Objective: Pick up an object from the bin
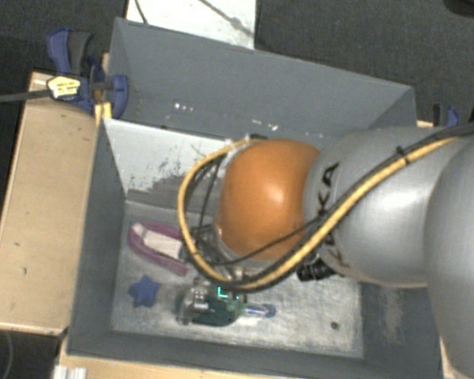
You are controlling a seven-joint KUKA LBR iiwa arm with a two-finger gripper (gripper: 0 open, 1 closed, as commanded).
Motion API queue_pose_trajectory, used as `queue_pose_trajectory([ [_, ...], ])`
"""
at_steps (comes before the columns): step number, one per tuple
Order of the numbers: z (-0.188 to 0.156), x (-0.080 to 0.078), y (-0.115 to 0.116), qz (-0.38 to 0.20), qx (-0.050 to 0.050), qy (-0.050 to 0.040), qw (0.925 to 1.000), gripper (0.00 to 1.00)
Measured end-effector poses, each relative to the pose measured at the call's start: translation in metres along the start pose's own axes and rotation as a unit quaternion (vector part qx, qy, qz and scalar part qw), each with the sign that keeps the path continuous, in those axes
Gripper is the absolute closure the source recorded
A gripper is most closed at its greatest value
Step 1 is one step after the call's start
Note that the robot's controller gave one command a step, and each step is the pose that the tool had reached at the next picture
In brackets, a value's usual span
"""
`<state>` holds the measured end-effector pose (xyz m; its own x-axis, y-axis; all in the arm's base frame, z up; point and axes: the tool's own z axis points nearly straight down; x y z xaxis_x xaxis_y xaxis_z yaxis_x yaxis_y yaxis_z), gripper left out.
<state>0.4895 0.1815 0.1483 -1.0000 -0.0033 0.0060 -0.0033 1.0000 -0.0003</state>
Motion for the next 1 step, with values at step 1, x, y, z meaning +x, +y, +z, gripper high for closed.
queue_pose_trajectory([
  [1,0.0770,-0.0240,-0.0833,-0.091,-0.001,-0.0049,0.9958,0.00],
])
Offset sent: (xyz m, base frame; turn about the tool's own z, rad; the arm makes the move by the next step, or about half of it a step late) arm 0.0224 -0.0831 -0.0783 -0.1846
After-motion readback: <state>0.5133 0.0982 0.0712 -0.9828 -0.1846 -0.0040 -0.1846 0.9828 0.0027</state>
